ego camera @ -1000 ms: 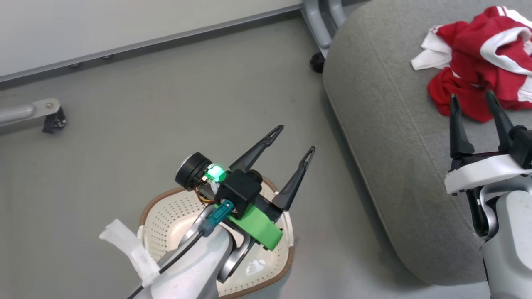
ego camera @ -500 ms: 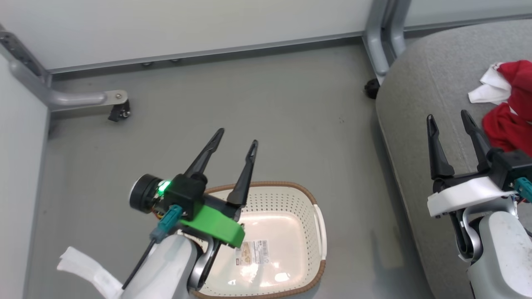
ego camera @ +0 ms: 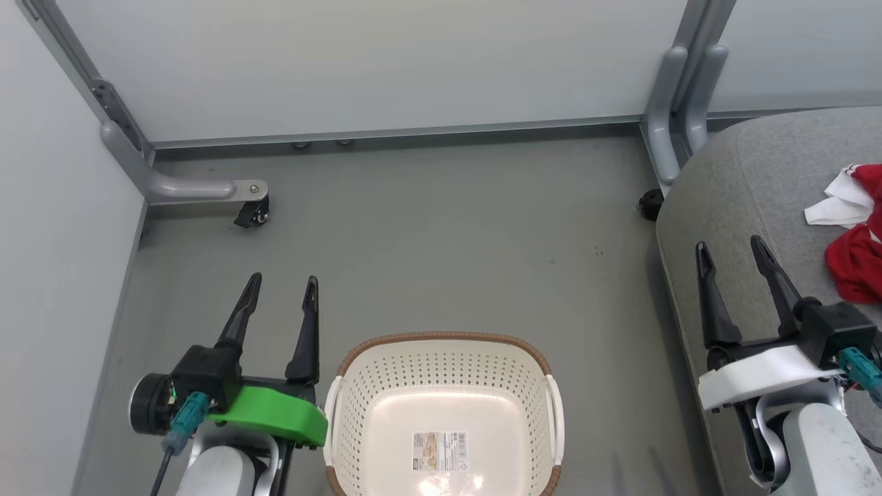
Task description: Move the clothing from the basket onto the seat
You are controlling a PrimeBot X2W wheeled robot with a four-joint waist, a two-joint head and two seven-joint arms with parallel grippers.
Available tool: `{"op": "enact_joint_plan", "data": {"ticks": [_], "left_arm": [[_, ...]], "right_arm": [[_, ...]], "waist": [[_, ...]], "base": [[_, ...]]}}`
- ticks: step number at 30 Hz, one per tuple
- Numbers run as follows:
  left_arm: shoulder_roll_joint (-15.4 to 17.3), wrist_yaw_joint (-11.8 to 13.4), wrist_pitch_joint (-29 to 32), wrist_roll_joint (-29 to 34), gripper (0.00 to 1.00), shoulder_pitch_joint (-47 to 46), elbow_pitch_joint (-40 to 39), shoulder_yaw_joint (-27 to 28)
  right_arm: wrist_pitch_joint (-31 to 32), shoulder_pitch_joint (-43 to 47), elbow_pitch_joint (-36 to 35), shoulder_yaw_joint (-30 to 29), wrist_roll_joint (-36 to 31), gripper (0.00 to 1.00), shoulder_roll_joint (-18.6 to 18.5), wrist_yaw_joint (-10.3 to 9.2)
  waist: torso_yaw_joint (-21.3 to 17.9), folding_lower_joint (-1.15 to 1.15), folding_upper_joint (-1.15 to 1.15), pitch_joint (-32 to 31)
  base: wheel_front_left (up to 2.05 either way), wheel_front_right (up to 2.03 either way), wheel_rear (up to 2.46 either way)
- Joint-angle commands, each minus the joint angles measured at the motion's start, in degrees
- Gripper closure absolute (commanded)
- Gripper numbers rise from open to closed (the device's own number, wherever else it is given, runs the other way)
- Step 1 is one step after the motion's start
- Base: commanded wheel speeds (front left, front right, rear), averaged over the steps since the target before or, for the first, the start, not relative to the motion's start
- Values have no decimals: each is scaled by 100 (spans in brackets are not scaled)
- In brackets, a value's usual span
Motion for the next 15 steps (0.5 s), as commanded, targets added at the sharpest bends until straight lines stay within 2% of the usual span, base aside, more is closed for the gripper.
{"op": "enact_joint_plan", "data": {"ticks": [1, 15], "left_arm": [[5, -13, -3, 39, 0, 144, -4, 108], [-228, -108, -4, 270, 0, 566, -87, 1005]], "right_arm": [[-1, 158, -54, -32, -26, 0, 12, -6], [-1, 1002, -377, 61, -70, 0, 182, -6]], "waist": [[37, 0, 61, -108], [-36, 0, 61, -357]], "base": [[0, 0, 0], [0, 0, 0]]}}
